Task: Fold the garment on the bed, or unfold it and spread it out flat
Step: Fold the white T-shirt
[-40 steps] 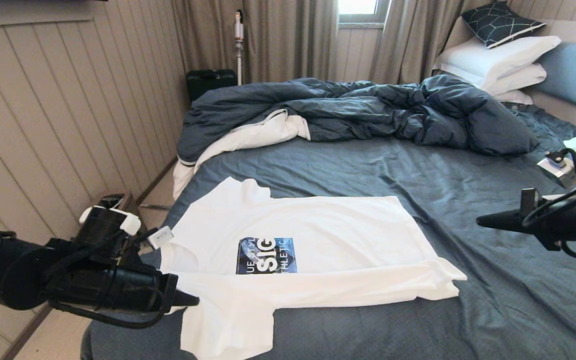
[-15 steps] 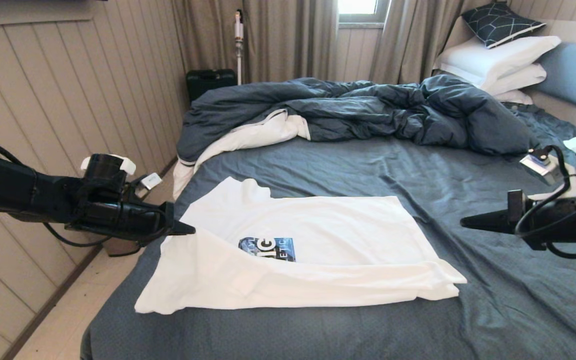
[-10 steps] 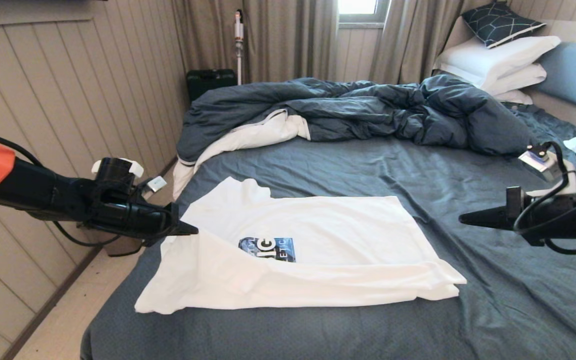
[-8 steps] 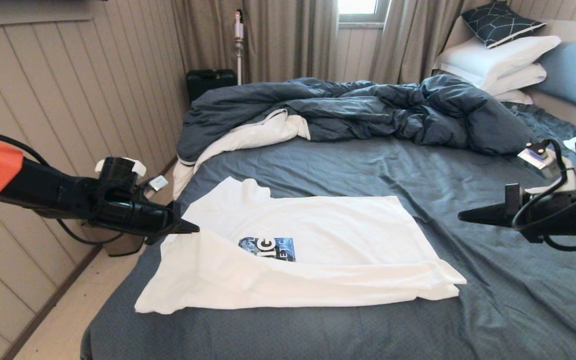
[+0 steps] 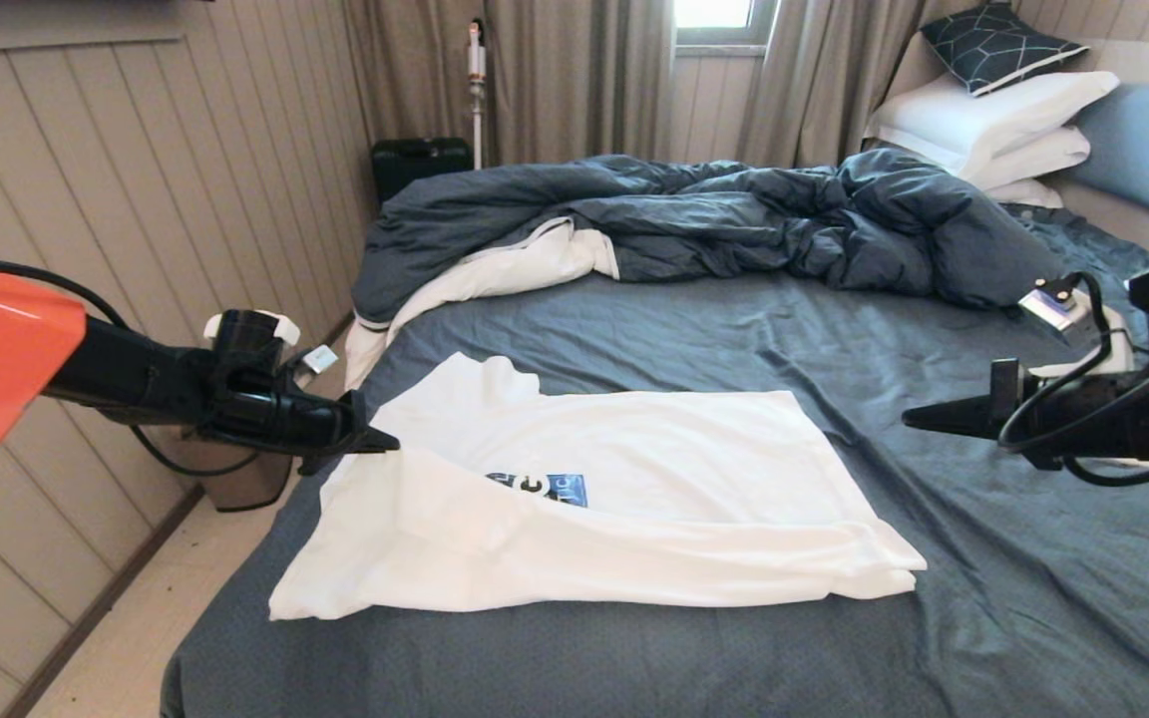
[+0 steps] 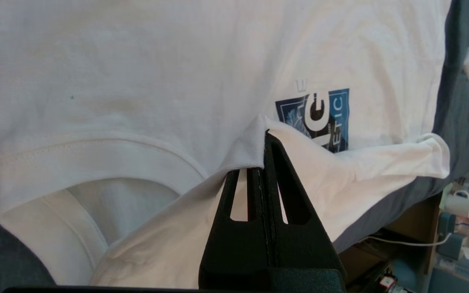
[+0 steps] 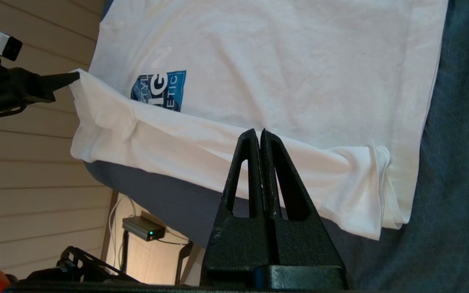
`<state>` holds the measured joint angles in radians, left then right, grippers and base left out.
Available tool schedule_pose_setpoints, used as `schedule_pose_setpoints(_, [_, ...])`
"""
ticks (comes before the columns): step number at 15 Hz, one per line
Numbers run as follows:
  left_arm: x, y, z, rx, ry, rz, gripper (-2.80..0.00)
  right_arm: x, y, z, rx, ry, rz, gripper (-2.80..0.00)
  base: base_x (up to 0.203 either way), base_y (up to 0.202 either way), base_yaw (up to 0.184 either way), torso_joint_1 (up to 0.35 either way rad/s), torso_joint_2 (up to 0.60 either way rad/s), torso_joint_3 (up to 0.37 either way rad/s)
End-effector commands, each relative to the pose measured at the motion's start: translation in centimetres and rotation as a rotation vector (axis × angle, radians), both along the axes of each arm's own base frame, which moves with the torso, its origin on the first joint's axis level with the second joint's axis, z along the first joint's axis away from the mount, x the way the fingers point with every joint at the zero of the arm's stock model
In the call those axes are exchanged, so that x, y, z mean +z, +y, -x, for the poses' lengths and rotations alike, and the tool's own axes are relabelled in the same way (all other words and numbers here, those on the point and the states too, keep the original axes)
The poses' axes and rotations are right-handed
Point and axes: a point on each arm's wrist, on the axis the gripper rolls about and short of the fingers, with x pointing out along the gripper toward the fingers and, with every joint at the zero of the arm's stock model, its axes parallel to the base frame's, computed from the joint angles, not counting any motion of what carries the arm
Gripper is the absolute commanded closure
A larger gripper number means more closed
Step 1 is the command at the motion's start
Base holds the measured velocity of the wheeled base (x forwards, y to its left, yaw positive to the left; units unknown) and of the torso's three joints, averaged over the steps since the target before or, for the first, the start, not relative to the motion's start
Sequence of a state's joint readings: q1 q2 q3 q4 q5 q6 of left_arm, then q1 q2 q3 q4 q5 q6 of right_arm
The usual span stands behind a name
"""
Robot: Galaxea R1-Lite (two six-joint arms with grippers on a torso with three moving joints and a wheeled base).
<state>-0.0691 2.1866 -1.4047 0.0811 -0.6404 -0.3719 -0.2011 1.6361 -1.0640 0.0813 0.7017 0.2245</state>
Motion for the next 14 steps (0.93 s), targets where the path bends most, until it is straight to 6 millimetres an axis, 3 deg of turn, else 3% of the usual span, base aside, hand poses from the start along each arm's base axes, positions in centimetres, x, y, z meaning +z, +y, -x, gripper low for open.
schedule_pose_setpoints(1, [-1.0, 0.0, 0.1, -0.005, 0.029, -0.001, 0.00, -0.2, 0.0, -0.2, 0.006, 0.007, -0.006, 0.00, 0.000, 0.000, 0.000, 0.000, 0.00, 0.000])
schedule_pose_setpoints(7, [-1.6, 0.0, 1.0, -0.021, 0.052, -0.015, 0.00, -0.3, 0.0, -0.1, 0.006, 0.011, -0.006, 0.00, 0.000, 0.000, 0.000, 0.000, 0.00, 0.000])
schedule_pose_setpoints(8, [-1.7, 0.0, 1.4, -0.032, 0.052, -0.023, -2.80, -0.3, 0.0, -0.1, 0.005, 0.013, -0.008, 0.00, 0.000, 0.000, 0.000, 0.000, 0.00, 0.000])
schedule_pose_setpoints(11, [-0.7, 0.1, 2.4, -0.046, 0.030, -0.032, -2.80, -0.5, 0.1, 0.2, 0.005, 0.019, -0.009, 0.00, 0.000, 0.000, 0.000, 0.000, 0.00, 0.000])
schedule_pose_setpoints(14, [2.5, 0.4, 4.2, -0.038, -0.038, -0.029, -2.80, -0.8, 0.2, 0.4, 0.009, 0.028, -0.012, 0.00, 0.000, 0.000, 0.000, 0.000, 0.00, 0.000])
